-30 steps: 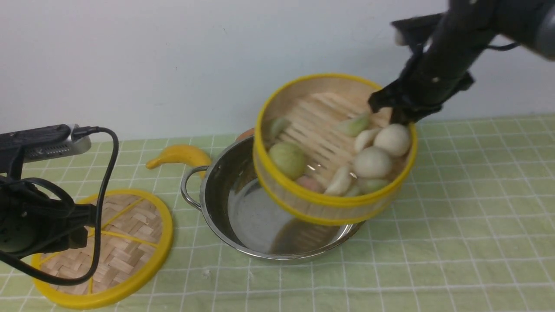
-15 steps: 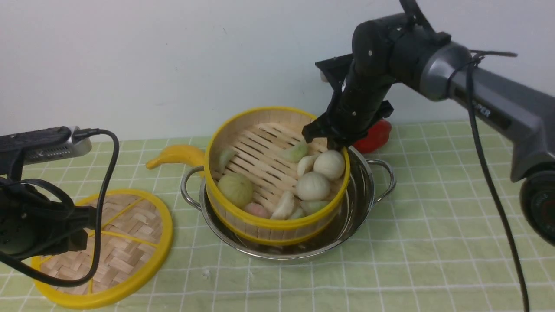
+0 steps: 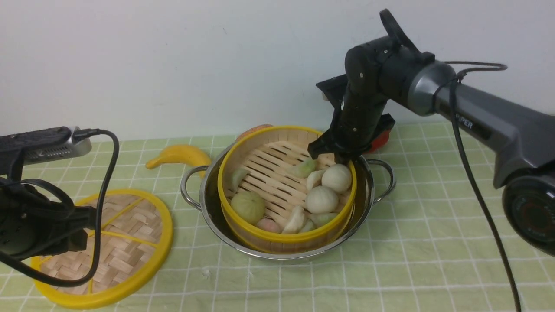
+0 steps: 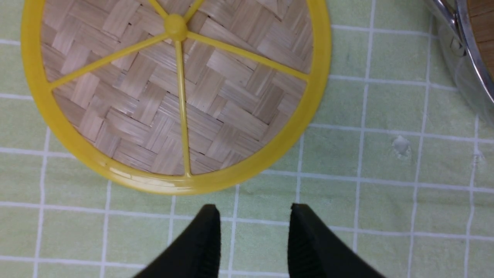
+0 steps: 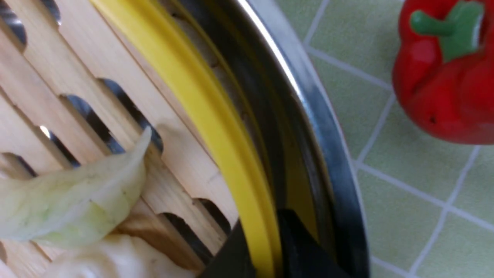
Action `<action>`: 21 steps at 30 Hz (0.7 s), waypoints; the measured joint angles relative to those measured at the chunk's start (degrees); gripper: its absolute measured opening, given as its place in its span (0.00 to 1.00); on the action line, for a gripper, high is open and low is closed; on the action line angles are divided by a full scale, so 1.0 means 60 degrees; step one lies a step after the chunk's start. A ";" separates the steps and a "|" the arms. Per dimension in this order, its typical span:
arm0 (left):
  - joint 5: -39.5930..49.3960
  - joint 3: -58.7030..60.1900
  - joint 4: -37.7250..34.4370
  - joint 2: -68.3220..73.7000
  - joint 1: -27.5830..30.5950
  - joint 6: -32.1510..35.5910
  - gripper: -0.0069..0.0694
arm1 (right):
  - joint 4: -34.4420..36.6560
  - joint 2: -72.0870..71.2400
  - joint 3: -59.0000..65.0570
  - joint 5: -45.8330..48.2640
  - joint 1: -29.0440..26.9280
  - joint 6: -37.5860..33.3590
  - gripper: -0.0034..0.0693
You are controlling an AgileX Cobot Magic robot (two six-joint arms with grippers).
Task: Place the steamer in the pot on the green tablecloth, and put the lid on the steamer.
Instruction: 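Place the bamboo steamer basket of food into the steel pot with the right gripper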
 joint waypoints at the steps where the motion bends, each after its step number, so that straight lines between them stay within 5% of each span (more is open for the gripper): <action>1: 0.0000 0.0000 0.0000 0.0000 0.0000 0.0000 0.41 | 0.0000 0.0012 0.0000 0.0000 0.0000 0.0000 0.12; 7: 0.0000 0.0000 0.0026 0.0000 0.0000 0.0339 0.41 | 0.0067 0.0068 -0.0043 0.0000 0.0000 0.0011 0.16; 21: -0.0700 -0.0785 0.1094 0.0927 0.0000 -0.0986 0.41 | -0.0508 -0.1089 -0.0080 -0.0099 0.0000 0.0136 0.71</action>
